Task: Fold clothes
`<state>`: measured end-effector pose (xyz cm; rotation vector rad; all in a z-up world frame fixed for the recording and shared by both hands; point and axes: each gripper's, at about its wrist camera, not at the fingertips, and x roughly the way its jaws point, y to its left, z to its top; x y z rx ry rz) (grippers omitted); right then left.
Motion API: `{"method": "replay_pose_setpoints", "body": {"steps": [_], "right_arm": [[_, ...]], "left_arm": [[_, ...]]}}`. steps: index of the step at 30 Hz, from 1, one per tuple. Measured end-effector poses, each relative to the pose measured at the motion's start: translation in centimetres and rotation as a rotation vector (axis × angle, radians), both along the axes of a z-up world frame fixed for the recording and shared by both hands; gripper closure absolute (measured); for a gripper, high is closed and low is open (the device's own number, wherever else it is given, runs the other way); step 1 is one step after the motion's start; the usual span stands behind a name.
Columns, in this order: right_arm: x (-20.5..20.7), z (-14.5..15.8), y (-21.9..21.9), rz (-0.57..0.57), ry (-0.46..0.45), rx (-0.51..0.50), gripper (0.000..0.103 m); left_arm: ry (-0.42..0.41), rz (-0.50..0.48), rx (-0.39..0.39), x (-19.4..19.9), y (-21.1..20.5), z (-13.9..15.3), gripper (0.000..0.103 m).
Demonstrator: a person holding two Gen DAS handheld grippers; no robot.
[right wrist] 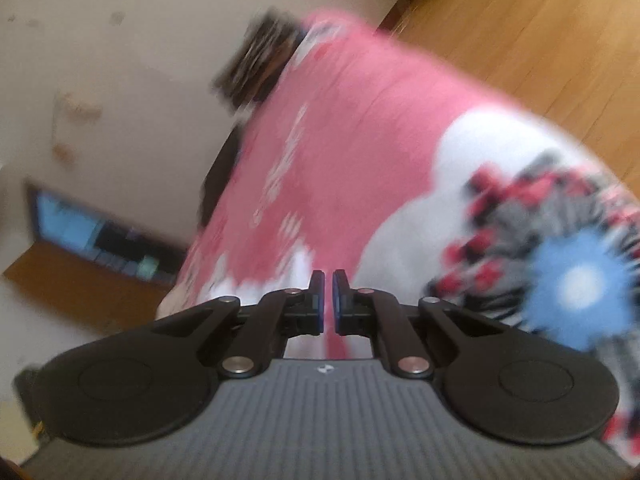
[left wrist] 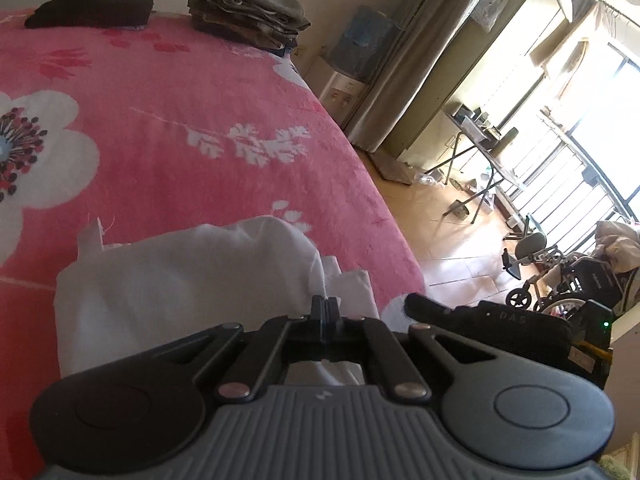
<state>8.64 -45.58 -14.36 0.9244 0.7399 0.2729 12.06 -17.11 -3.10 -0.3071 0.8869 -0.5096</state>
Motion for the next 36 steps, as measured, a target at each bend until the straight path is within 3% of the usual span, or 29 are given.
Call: {"method": "replay_pose_setpoints", "body": {"steps": [6,14,23,28,36], "right_arm": [[0.0,0.7,1.5,0.059,-0.024,-0.159,0.1],[-0.2,1.5,4.5,0.158,-0.142,-0.175,0.1],[0.6,0.6,5.2,0.24,-0.121,-0.148,0.1],[1.0,0.4,5.9,0.295,-0.133,-0.161,0.1],[2.8,1.2,5.3,0.312,-0.213,-0.178,0.097]], "left_arm": [[-0.012,-0.014,-0.022,-0.4,0.5,-0.1,0.103],[-0.035,-0.03,-0.046,-1.1,0.8,0.3,0.103],[-0.073,-0.078,-0.07,-1.5,-0.1,0.9,0.103],[-0.051,-0.079,-0.084,-1.0,-0.3,0.3,0.103],[-0.029,-0.083,-0.1,-0.9,-0.1,-0.1,0.102]]}}
